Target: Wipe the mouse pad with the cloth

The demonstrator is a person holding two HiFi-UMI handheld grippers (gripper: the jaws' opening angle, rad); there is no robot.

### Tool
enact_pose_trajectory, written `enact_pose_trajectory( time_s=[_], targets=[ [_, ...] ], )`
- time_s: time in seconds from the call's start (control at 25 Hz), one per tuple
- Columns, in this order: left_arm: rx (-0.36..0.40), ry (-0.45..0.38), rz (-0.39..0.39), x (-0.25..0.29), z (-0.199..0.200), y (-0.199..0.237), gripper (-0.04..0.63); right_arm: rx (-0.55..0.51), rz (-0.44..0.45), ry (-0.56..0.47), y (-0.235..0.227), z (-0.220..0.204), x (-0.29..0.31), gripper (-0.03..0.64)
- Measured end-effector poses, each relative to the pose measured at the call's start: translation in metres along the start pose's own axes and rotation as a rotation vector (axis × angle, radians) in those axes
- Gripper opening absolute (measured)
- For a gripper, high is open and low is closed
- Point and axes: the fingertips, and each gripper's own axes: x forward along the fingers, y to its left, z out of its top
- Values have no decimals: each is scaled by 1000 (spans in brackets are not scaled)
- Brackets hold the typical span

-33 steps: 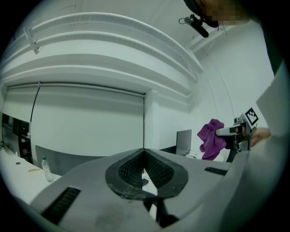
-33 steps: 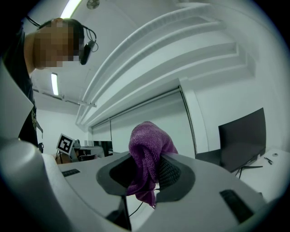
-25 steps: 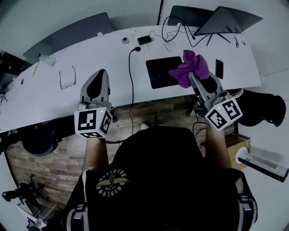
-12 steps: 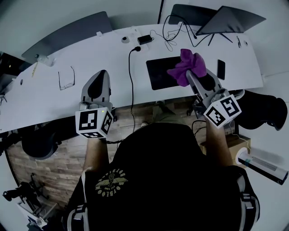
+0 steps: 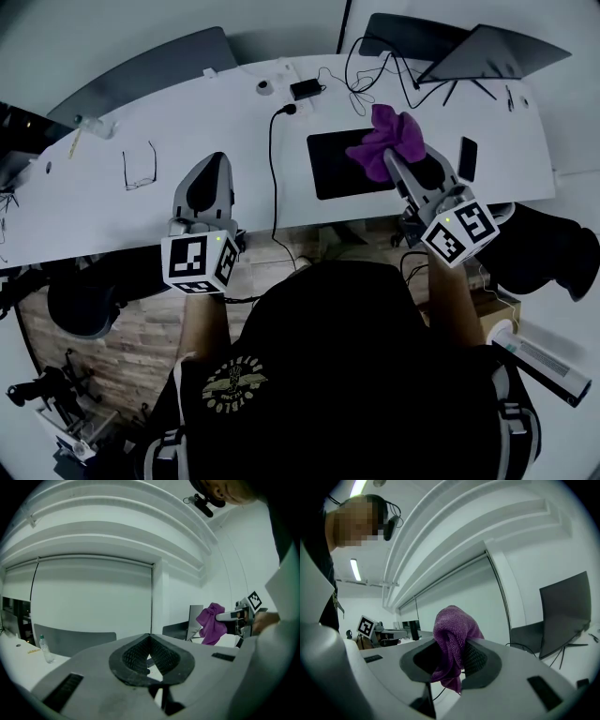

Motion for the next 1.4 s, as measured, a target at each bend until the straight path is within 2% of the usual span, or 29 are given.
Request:
enact_pose_trajectory(
  time_s=[0.32,0.52,0.76,1.0,1.12,1.4],
  targets=[
    [-14,43,15,24,-23,-3,2,44,38,75,-25,-37,29,112],
    [-15,99,20,37,-45,-1,3,73,75,120,-34,-68,58,112],
    [-17,129,29,59,-65,-3,2,105,106,180,-47,-108,85,112],
    [-17,160,9,83,-93,-9,2,126,125,252,-58,-146,108,112],
    [-7,181,-1,91,-106,-14,3,137,146,295,-60,-171,121,112],
    [-48,222,-7,98,-139,-19,2,196,216,436,-48,-246,154,112]
  ],
)
